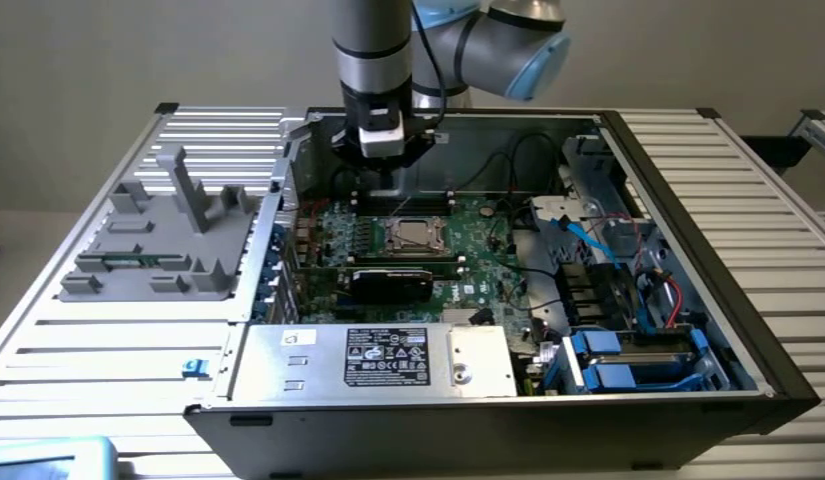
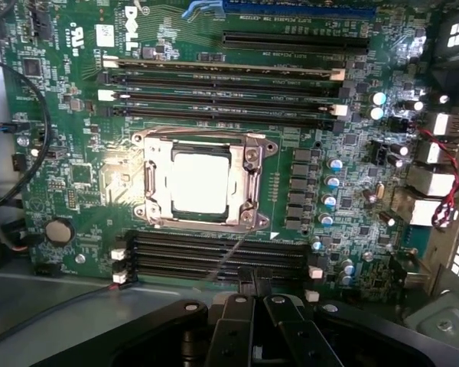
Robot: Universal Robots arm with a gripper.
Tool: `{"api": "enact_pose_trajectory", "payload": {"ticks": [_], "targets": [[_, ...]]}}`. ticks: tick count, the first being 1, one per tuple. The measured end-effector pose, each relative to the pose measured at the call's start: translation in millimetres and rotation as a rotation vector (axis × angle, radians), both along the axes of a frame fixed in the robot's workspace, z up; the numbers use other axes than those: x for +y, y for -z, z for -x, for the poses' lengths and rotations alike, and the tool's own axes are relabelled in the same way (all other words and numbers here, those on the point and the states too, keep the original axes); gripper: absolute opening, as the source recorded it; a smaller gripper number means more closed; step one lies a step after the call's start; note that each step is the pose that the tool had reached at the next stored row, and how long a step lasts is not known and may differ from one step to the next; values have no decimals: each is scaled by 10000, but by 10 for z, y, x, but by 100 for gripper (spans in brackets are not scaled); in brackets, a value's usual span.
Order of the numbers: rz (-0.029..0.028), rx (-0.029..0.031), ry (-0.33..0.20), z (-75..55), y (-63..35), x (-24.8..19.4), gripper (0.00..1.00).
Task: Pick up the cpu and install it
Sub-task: 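Install the first cpu locking lever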
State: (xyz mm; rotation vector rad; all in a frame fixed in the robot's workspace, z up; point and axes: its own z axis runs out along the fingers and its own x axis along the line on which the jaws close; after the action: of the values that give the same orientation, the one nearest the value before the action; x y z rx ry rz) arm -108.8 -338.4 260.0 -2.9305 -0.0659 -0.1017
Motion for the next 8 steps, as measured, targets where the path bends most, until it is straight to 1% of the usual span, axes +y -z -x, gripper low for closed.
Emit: {"api": "enact_pose_trajectory", "payload": {"ticks": [1, 8], "targets": [[0, -8, 0, 0, 1, 1, 11], [0, -10, 0, 0, 2, 0, 11]]}}
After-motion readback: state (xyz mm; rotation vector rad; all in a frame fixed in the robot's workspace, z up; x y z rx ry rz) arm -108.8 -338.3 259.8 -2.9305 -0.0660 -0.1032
